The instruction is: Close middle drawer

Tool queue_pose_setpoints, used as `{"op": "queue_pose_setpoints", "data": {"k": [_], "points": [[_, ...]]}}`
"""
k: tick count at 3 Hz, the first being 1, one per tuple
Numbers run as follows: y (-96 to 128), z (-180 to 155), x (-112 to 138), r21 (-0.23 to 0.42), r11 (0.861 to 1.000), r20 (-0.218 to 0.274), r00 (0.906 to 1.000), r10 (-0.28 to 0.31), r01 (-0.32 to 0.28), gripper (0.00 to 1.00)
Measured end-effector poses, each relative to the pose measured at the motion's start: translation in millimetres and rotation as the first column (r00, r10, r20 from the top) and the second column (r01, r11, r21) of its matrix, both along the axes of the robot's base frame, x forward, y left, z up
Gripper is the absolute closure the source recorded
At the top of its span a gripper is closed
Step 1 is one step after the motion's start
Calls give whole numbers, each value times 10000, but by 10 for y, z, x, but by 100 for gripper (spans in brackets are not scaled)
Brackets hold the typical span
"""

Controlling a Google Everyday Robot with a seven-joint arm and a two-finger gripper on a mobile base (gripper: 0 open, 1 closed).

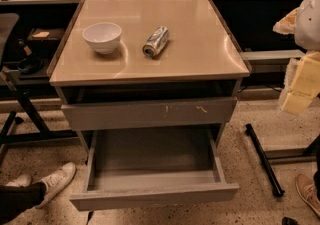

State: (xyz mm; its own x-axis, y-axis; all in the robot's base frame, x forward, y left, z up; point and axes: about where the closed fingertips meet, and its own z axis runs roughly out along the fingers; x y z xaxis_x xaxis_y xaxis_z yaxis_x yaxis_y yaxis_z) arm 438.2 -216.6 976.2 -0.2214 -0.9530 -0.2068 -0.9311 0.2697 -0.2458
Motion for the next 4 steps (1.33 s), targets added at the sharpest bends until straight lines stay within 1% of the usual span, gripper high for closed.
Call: {"op": "queue_pose_setpoints", "data": {"k": [1, 2, 4], "points": [[0, 0, 0, 0, 10000, 0, 10000, 0, 0, 0], [0, 0, 0, 0, 10000, 0, 10000, 0, 0, 18], [0, 0, 0, 0, 10000, 1, 10000, 0, 0, 64]]}}
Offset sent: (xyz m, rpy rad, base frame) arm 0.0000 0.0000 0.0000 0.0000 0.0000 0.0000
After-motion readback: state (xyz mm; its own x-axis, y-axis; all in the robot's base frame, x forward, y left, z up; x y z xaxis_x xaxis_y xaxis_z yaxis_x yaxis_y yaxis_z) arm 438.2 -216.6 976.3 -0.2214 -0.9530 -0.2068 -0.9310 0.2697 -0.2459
